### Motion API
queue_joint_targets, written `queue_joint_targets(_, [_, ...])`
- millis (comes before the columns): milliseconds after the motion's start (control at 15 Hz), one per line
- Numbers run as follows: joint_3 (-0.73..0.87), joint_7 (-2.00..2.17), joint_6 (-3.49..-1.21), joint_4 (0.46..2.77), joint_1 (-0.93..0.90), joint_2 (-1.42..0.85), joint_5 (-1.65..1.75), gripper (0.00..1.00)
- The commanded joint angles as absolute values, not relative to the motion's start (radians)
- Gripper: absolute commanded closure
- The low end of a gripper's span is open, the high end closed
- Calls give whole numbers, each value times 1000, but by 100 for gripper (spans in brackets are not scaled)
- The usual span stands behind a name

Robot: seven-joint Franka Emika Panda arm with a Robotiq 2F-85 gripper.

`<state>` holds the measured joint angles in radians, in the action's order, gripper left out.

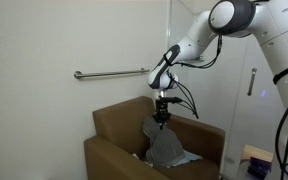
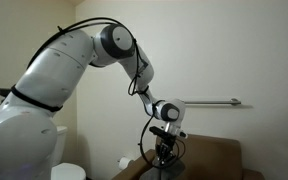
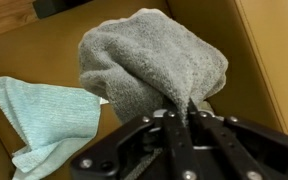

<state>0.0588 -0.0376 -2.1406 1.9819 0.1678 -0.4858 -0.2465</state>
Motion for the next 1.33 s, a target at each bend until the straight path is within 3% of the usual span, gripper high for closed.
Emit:
queue_joint_targets(0, [44, -69, -2145, 1961, 172, -521, -261, 94])
queue_joint_targets(800, [87, 257, -2249, 1990, -146, -342, 221, 94])
queue_joint_targets(1267, [4, 131, -2373, 2000, -160, -280, 332, 94])
